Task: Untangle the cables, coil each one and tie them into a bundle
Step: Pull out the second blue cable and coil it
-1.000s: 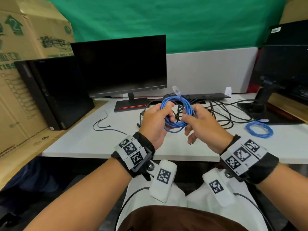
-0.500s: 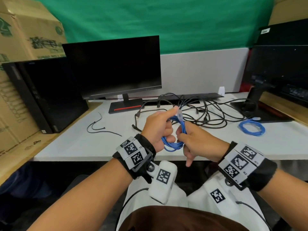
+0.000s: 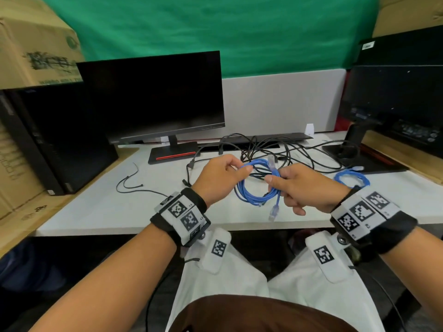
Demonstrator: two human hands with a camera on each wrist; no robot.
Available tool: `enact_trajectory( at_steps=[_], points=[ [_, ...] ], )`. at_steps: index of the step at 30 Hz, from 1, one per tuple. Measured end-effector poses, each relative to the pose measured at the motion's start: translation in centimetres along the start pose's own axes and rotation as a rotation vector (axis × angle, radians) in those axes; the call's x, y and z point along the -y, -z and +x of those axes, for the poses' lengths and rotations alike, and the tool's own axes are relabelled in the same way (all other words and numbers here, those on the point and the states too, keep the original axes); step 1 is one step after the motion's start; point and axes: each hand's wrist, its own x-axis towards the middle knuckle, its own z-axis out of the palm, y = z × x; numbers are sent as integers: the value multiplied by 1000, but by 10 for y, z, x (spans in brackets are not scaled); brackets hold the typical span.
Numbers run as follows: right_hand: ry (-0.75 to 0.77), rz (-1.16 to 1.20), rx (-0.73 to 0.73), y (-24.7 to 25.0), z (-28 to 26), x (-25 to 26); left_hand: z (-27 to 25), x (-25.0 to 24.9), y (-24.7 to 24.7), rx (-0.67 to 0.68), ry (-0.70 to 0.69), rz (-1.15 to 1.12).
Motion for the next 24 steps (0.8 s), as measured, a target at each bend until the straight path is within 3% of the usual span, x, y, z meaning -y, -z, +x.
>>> enact_trajectory(
  at_steps=[4, 9, 16, 24],
  points=[
    [-2, 112, -5, 2, 5, -6, 0, 11, 3, -3, -59, 190],
    [18, 33, -46, 1, 9, -19, 1, 19, -8, 50, 30, 172],
    [-87, 133, -98, 5, 25, -46, 21, 40, -34, 191, 164, -17],
    [-173, -31, -356, 44, 52, -94, 74, 29, -92, 286, 205, -108]
  ],
)
